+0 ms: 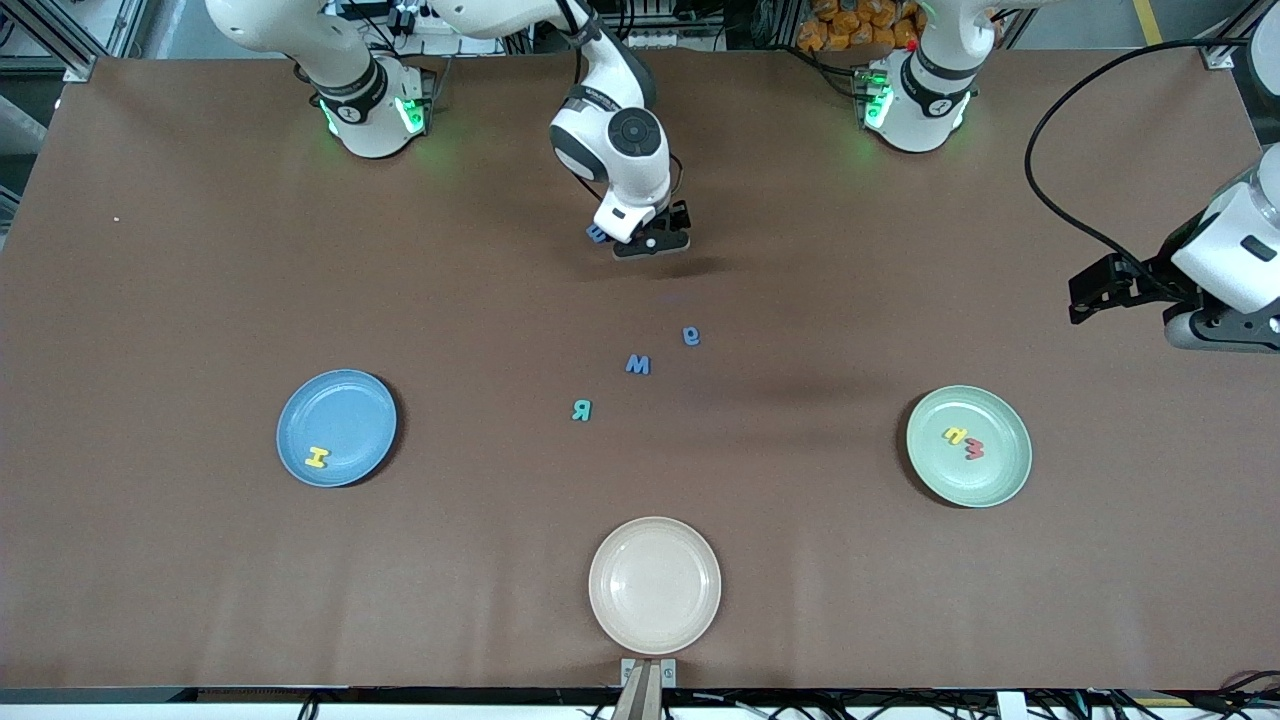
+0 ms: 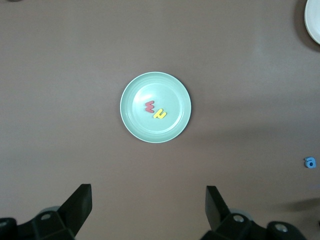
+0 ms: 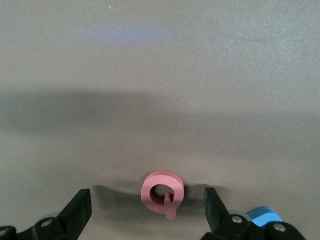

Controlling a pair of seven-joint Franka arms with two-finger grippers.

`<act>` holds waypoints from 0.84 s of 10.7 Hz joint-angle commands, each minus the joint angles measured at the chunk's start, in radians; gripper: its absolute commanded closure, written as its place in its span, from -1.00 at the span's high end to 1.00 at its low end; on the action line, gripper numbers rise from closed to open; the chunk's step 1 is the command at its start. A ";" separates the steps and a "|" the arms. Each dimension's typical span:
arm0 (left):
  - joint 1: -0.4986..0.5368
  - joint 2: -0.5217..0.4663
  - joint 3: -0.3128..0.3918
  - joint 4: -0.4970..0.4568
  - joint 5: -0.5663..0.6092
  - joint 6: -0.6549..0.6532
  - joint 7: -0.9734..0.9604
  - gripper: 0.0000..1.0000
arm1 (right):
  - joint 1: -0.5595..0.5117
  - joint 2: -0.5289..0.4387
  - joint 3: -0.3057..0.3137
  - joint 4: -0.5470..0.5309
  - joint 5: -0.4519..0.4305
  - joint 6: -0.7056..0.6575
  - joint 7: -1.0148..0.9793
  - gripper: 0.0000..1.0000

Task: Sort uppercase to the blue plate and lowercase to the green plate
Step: 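Lower the right gripper and grasp the pink uppercase Q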

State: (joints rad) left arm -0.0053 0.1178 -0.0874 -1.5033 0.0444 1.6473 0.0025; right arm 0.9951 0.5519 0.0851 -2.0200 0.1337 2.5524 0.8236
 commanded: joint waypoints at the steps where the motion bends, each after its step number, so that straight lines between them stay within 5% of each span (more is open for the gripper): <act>1: -0.012 0.000 0.015 0.002 -0.024 -0.001 -0.009 1.00 | 0.004 -0.029 0.001 -0.035 -0.020 0.012 0.061 1.00; 7: -0.015 -0.001 0.015 0.002 -0.026 0.000 -0.009 1.00 | 0.000 -0.026 0.002 -0.034 -0.103 0.012 0.161 1.00; 8: -0.016 -0.001 0.015 0.002 -0.023 0.000 -0.010 1.00 | 0.002 -0.026 0.002 -0.032 -0.103 0.012 0.167 0.86; 9: -0.016 -0.001 0.015 0.002 -0.024 0.000 -0.010 1.00 | 0.000 -0.026 0.002 -0.034 -0.103 0.012 0.172 0.08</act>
State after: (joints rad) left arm -0.0081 0.1206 -0.0869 -1.5033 0.0443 1.6479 0.0025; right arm 0.9953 0.5518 0.0856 -2.0272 0.0522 2.5560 0.9578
